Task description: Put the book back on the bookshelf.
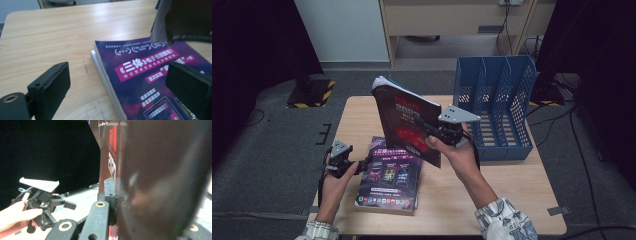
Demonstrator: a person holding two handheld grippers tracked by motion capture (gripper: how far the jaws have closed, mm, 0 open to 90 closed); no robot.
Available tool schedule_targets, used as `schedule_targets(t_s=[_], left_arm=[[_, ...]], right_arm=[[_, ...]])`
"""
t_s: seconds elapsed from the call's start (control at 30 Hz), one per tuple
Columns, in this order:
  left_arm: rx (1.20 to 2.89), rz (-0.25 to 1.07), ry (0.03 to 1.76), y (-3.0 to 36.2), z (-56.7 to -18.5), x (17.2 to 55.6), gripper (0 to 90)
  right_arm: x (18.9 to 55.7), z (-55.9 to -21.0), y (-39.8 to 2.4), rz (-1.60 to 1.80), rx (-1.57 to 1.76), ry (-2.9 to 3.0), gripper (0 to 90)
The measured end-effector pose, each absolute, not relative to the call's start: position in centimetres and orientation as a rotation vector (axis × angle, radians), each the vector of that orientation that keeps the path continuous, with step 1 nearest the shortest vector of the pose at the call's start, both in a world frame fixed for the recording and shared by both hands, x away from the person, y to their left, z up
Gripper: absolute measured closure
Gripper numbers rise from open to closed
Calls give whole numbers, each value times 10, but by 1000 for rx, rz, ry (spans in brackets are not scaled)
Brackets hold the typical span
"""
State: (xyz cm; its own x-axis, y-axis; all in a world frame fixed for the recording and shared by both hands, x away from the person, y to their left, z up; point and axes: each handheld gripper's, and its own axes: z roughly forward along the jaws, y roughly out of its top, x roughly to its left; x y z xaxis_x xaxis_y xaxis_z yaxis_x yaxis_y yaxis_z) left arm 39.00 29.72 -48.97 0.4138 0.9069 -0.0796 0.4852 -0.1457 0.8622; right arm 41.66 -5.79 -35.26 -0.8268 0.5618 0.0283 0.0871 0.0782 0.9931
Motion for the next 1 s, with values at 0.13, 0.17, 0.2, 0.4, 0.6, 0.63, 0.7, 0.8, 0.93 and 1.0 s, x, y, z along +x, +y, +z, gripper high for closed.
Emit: schedule_targets(t_s=[0.13,0.17,0.2,0.4,0.6,0.63,0.7,0.8,0.93,1.0], left_arm=[[1791,619,1231,299,-492,391,56],[1793,618,1237,299,-493,391,56],[1798,624,1241,299,-493,391,56],[1799,635,1252,302,-495,392,56],[1805,670,1267,305,-497,392,58],[1804,671,1277,306,-498,392,58],[1798,669,1288,307,-499,393,59],[1792,675,1297,307,-499,392,59],[1794,680,1303,309,-499,392,59],[1795,683,1307,309,-500,392,59]], right_arm=[[421,-345,-58,1786,655,1995,867],[423,-343,-59,1784,662,1995,867],[424,-341,-59,1780,668,1992,867],[428,-334,-60,1771,690,1979,867],[432,-325,-62,1754,712,1975,867],[433,-324,-62,1752,712,1974,866],[432,-320,-62,1747,711,1971,867],[432,-316,-64,1744,711,1969,866],[432,-307,-67,1738,715,1954,866],[431,-304,-69,1733,720,1951,867]])
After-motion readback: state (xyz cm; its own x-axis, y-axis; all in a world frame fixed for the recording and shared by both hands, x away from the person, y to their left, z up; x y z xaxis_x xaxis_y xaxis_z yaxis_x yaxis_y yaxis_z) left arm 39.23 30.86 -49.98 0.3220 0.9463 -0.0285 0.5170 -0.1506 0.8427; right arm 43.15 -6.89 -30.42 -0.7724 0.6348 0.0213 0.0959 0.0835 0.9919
